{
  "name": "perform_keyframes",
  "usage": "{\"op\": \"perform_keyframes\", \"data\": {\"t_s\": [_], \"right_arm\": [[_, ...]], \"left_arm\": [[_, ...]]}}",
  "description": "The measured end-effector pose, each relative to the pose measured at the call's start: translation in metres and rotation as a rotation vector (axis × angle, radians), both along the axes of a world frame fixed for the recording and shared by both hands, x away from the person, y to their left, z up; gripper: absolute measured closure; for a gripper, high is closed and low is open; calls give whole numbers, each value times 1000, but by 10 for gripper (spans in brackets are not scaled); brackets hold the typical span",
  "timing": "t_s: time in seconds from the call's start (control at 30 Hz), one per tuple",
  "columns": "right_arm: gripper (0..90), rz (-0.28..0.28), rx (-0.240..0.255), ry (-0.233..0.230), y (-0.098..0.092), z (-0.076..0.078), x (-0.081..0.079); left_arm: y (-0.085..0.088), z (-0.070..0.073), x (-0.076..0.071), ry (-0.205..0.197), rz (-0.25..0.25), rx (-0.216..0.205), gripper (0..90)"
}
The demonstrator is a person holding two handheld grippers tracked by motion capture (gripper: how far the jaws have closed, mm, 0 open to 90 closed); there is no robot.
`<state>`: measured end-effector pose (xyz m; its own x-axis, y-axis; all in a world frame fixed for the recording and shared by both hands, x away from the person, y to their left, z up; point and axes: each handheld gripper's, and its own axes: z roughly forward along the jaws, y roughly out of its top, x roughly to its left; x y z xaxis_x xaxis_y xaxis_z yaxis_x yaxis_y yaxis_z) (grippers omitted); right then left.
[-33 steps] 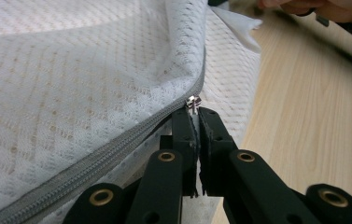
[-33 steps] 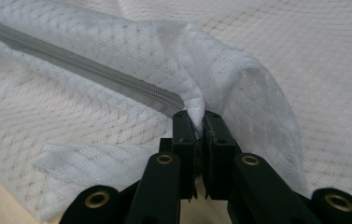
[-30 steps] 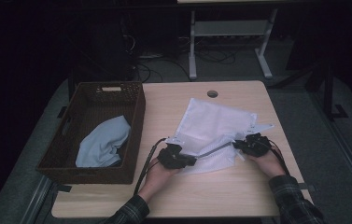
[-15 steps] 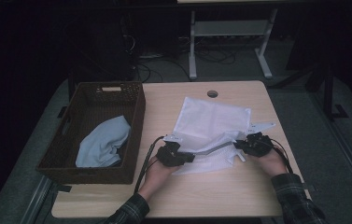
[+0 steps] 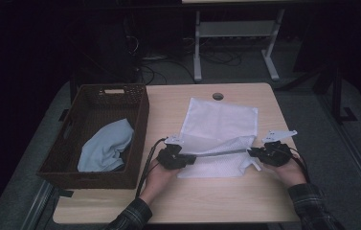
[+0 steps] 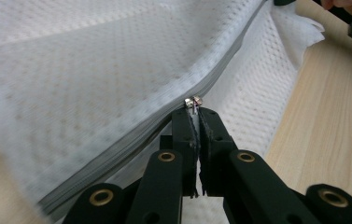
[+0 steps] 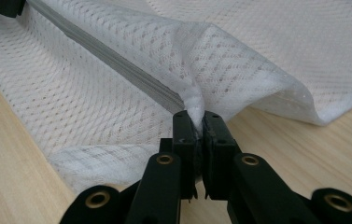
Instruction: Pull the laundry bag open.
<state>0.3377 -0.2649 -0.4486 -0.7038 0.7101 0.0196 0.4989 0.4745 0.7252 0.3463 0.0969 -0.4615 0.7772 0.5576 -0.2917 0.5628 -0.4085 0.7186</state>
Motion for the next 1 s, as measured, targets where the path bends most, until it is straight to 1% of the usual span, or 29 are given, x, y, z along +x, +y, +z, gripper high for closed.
{"op": "perform_keyframes", "data": {"t_s": [0.1, 0.27, 0.43, 0.6, 0.67, 0.8, 0.93, 1.0], "right_arm": [[848, 0, 8, -2, -4, 1, -2], [848, -7, 17, -2, -9, 1, -3], [848, 0, 15, 3, -10, 0, -4], [848, 5, 17, 3, -12, 0, -8], [847, 14, 16, 1, -13, 0, -9], [847, 11, 22, 9, -18, 0, -14], [845, 11, 26, 12, -22, -1, -17], [843, 21, 31, 14, -24, -2, -20]], "left_arm": [[4, 2, 0, 0, 13, -6, 870], [11, 4, -1, 1, 29, 3, 869], [18, 5, -2, 4, 43, 4, 870], [24, 6, -5, 6, 59, 14, 869], [26, 7, -6, 4, 62, 26, 870], [32, 8, -8, 5, 74, 26, 869], [32, 9, -8, 10, 74, 26, 869], [32, 9, -8, 14, 71, 37, 869]]}}
